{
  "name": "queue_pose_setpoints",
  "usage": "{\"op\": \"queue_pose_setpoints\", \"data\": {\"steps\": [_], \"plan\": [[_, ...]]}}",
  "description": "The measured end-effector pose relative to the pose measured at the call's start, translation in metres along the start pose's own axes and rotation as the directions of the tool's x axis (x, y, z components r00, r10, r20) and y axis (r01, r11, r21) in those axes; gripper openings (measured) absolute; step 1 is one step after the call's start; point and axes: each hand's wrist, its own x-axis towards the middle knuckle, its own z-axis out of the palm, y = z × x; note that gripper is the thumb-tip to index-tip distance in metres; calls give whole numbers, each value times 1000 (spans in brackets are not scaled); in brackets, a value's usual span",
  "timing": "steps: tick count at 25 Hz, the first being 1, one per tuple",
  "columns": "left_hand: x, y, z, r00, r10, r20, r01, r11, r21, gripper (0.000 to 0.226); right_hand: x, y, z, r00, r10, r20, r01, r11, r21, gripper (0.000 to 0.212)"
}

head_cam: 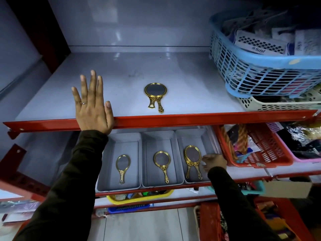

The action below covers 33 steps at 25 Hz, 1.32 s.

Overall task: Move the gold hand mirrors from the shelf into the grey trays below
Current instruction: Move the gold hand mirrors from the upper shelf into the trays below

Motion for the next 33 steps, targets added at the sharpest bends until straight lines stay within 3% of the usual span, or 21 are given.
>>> {"op": "queue_pose_setpoints", "data": {"steps": [2, 4, 8, 10, 12, 16, 20, 23, 27, 33], "plan": [[1, 0, -2, 1000, -3, 3, 3, 1000, -2, 66, -25, -24, -16, 997, -64, 33, 60, 991, 117, 7], [0, 0, -2, 1000, -6, 4, 6, 1000, -10, 66, -60, -56, -36, 980, -138, 145, 121, 985, 123, 6], [1, -1, -4, 1000, -9, 6, 9, 1000, -16, 66, -151, -149, -83, 813, -372, 448, 357, 926, 121, 13], [1, -2, -4, 1000, -14, 10, 15, 1000, -18, 66, -169, -193, -84, 750, -512, 419, 494, 855, 160, 15], [1, -2, -4, 1000, -13, 20, 14, 1000, -19, 66, -169, -230, -65, 743, -591, 314, 575, 804, 154, 19], [1, -3, -6, 1000, -11, 29, 12, 999, -35, 65, -144, -271, 3, 815, -540, 212, 570, 813, -122, 27], [1, -2, -6, 999, -18, 37, 19, 999, -28, 65, -116, -279, 36, 859, -468, 208, 512, 766, -388, 55], [1, -3, -5, 999, -25, 46, 26, 999, -30, 65, -115, -284, 35, 877, -429, 218, 481, 782, -396, 52], [0, -3, -7, 998, -26, 57, 29, 999, -43, 65, -124, -284, 29, 912, -294, 285, 370, 890, -266, 19], [1, -1, -9, 996, -34, 85, 38, 998, -49, 66, -126, -279, 29, 904, -298, 306, 376, 895, -240, 26]]}}
